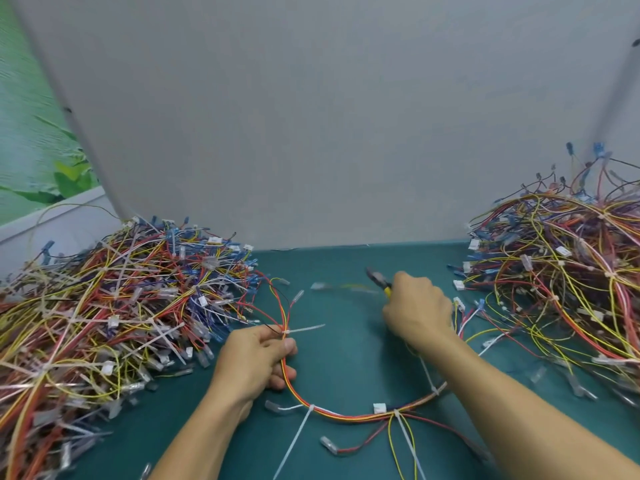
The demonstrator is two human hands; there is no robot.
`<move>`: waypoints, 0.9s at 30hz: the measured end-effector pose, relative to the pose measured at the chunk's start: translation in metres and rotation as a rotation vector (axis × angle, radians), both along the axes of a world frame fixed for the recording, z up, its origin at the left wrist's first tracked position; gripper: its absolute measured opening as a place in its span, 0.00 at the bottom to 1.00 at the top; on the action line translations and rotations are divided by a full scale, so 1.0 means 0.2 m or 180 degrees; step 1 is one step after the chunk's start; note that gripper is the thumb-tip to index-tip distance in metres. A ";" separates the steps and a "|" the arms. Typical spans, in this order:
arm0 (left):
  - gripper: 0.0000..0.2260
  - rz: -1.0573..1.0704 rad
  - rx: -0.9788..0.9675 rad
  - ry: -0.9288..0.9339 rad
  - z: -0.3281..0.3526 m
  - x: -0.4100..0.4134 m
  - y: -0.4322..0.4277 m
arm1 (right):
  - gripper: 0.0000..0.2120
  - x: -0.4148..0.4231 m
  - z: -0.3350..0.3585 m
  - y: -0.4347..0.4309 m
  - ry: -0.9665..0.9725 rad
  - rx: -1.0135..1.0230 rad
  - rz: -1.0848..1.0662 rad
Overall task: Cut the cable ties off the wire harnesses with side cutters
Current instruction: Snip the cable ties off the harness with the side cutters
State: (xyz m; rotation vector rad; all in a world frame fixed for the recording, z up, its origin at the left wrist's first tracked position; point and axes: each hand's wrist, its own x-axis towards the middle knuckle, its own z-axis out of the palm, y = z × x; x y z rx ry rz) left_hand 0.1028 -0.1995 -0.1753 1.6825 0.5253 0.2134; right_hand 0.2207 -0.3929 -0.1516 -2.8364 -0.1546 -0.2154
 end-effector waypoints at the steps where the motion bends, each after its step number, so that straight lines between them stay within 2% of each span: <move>1: 0.04 -0.0025 0.0050 0.0017 0.00 0.00 0.00 | 0.10 0.03 0.01 -0.01 0.0093 0.0090 -0.0058; 5: 0.07 -0.0095 0.0275 0.0049 0.00 0.00 -0.02 | 0.12 0.04 0.09 -0.01 0.0592 0.0520 0.0528; 7: 0.07 -0.0110 0.0320 0.0055 0.01 0.00 -0.03 | 0.13 0.01 0.23 -0.06 0.0365 0.1009 0.0645; 9: 0.07 -0.0158 0.0335 0.0081 0.01 0.00 -0.02 | 0.12 -0.01 0.38 -0.18 -0.0098 0.1523 0.0492; 11: 0.07 -0.0233 0.0353 0.0117 0.02 0.00 -0.03 | 0.10 -0.04 0.48 -0.34 -0.0498 0.1766 0.0223; 13: 0.06 -0.0251 0.0375 0.0132 0.02 0.00 -0.03 | 0.09 -0.08 0.47 -0.47 -0.0394 0.1551 -0.0078; 15: 0.06 -0.0215 0.0351 0.0117 0.03 -0.01 -0.03 | 0.09 -0.12 0.37 -0.54 0.0220 0.1157 -0.0239; 18: 0.08 -0.0217 0.0264 0.0092 0.02 -0.01 -0.01 | 0.09 -0.21 0.17 -0.52 0.1012 0.0914 -0.0250; 23: 0.07 -0.0217 0.0153 0.0125 0.01 -0.01 0.00 | 0.12 -0.26 0.06 -0.45 0.1229 0.0787 -0.0331; 27: 0.06 -0.0120 0.0015 0.0070 0.01 -0.01 0.00 | 0.09 -0.28 0.06 -0.45 0.1484 0.0944 -0.0167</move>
